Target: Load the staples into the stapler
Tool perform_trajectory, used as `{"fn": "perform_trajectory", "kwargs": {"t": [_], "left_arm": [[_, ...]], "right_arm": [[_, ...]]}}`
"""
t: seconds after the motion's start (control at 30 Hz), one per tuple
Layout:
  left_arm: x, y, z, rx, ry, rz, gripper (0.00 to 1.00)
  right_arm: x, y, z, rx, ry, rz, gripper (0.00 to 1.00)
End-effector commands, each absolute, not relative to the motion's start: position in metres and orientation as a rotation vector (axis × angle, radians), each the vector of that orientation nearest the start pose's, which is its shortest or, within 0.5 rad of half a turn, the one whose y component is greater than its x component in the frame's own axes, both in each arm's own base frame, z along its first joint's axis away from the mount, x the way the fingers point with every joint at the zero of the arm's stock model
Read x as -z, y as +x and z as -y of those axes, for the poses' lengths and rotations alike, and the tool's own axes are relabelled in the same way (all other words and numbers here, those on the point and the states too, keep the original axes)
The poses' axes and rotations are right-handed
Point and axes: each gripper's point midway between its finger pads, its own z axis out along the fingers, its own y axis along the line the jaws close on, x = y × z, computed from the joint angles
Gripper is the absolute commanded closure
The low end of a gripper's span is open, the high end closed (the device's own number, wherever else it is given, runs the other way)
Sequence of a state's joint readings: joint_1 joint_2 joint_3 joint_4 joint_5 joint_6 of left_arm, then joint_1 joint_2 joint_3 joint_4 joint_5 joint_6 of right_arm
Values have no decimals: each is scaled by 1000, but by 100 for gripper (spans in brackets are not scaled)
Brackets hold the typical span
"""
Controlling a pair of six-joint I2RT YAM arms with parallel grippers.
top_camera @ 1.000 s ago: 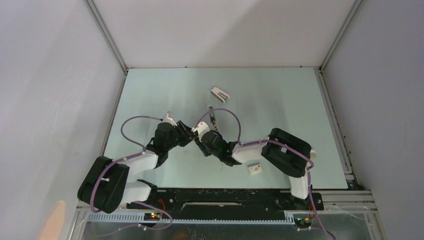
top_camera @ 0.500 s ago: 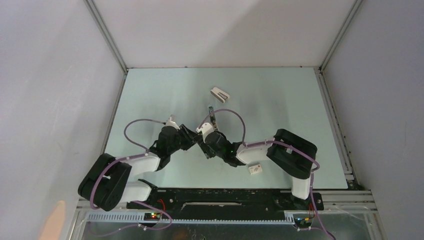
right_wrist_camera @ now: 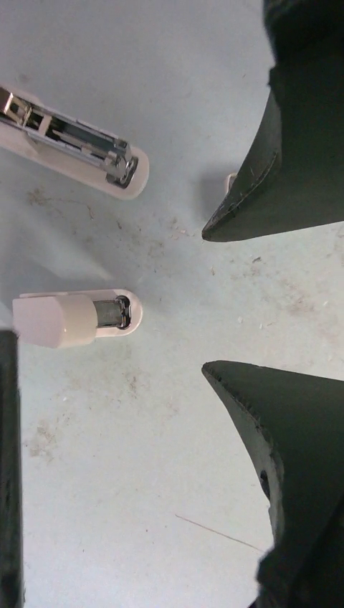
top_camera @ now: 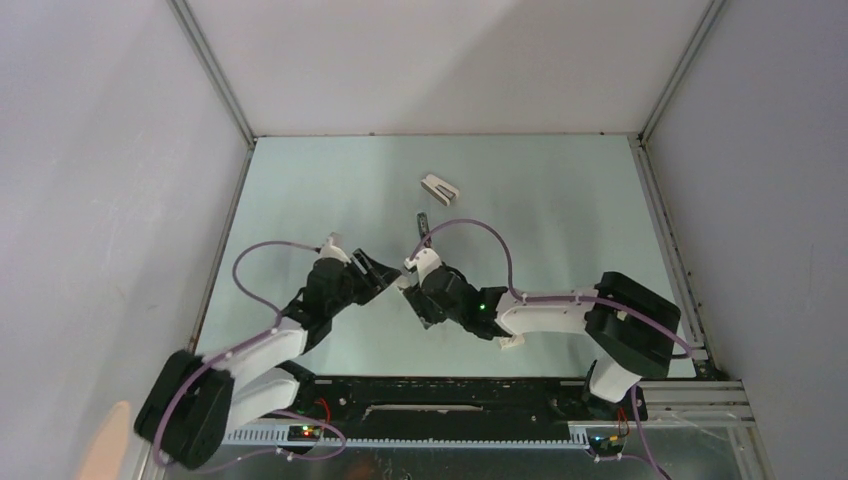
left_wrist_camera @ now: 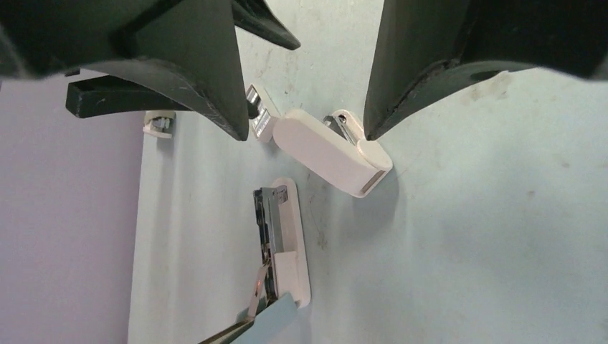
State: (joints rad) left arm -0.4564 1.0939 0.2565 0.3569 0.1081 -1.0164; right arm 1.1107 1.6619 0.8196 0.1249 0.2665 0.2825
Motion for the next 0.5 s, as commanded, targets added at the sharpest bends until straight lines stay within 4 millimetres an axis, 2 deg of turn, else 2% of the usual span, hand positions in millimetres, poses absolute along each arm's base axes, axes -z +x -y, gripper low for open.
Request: {"fn": "perform_trajectory", "kwargs": {"t": [0.0, 0.13, 0.27, 0.4, 0.47], "left_arm": [[-89, 256, 155, 770, -508, -2109, 32], [-119, 248, 114, 570, -508, -2028, 21], [-153, 238, 81, 453, -528, -1925, 12], [-176, 223, 58, 369, -533, -1890, 1], [-187, 217, 52, 349, -532, -1887, 0]], "right_arm": [[-76, 220, -352, -411, -776, -2157, 35], [-99, 226, -359, -393, -809, -2162, 34], [-116, 238, -369, -380, -828, -2180, 33], [-123, 250, -380, -369, -862, -2216, 34], [-123, 254, -387, -382, -889, -2240, 35]]}}
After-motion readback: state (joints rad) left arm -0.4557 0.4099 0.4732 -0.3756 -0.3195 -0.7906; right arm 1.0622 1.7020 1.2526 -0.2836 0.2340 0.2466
